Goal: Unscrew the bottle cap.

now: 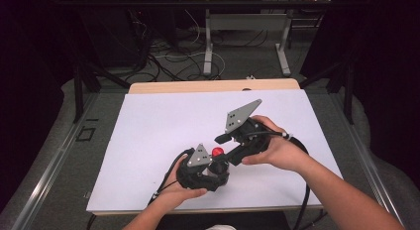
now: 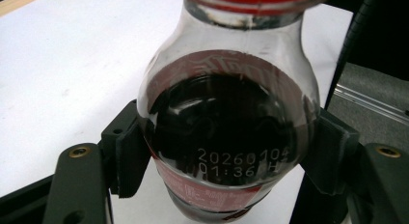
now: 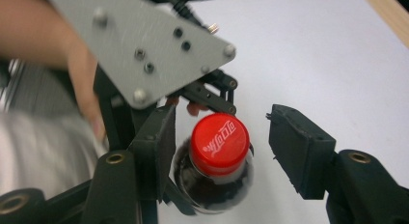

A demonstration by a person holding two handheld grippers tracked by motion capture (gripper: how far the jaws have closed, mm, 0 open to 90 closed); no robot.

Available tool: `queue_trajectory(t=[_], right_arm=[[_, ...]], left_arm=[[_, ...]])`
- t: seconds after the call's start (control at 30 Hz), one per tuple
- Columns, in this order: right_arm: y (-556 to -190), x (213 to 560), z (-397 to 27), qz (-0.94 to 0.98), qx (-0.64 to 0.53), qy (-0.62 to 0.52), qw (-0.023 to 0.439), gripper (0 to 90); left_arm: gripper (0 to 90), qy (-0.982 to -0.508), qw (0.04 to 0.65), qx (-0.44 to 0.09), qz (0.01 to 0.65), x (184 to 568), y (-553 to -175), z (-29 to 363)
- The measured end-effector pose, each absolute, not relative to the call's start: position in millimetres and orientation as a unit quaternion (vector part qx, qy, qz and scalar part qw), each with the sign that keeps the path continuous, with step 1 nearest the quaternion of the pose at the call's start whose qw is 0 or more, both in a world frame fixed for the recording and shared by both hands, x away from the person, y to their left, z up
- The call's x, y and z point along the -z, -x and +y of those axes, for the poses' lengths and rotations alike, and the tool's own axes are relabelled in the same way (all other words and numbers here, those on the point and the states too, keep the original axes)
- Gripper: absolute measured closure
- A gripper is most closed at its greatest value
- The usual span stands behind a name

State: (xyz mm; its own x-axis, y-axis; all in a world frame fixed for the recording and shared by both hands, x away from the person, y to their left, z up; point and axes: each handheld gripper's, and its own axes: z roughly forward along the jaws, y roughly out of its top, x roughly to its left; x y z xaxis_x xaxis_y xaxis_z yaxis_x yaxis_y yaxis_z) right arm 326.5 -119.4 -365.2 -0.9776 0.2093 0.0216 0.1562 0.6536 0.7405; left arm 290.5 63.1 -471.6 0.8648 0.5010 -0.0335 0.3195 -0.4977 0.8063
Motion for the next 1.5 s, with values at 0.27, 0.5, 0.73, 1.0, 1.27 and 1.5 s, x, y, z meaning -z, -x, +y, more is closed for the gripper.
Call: queue_trajectory(t=[0.27, 0.5, 0.73, 1.0, 1.27, 1.5], right_arm=[[-309.3, 368.6, -111.7, 0.891, -0.381, -0.241, 0.059, 49.7], [-308.0, 374.8, -107.3, 0.876, -0.393, -0.273, 0.068, 60.4], [-320.4, 372.5, -109.2, 0.91, -0.39, -0.13, 0.048, 61.4], [-342.8, 371.1, -118.4, 0.923, -0.384, 0.019, -0.004, 59.6], [-321.2, 364.1, -121.3, 0.896, -0.411, -0.165, 0.041, 44.8], [-307.3, 367.6, -114.5, 0.881, -0.401, -0.244, 0.055, 50.8]], left_arm=[[29.8, -0.855, 0.441, -0.107, 0.251, 472.4, -291.1, 63.2], [29.8, -0.854, 0.443, -0.108, 0.251, 472.4, -291.1, 63.3], [29.8, -0.858, 0.441, -0.104, 0.242, 471.7, -289.8, 63.7], [29.8, -0.86, 0.443, -0.104, 0.233, 471.8, -287.8, 61.0], [29.8, -0.853, 0.446, -0.106, 0.251, 471.1, -290.9, 64.6], [29.8, -0.855, 0.442, -0.107, 0.249, 471.6, -291.1, 64.2]])
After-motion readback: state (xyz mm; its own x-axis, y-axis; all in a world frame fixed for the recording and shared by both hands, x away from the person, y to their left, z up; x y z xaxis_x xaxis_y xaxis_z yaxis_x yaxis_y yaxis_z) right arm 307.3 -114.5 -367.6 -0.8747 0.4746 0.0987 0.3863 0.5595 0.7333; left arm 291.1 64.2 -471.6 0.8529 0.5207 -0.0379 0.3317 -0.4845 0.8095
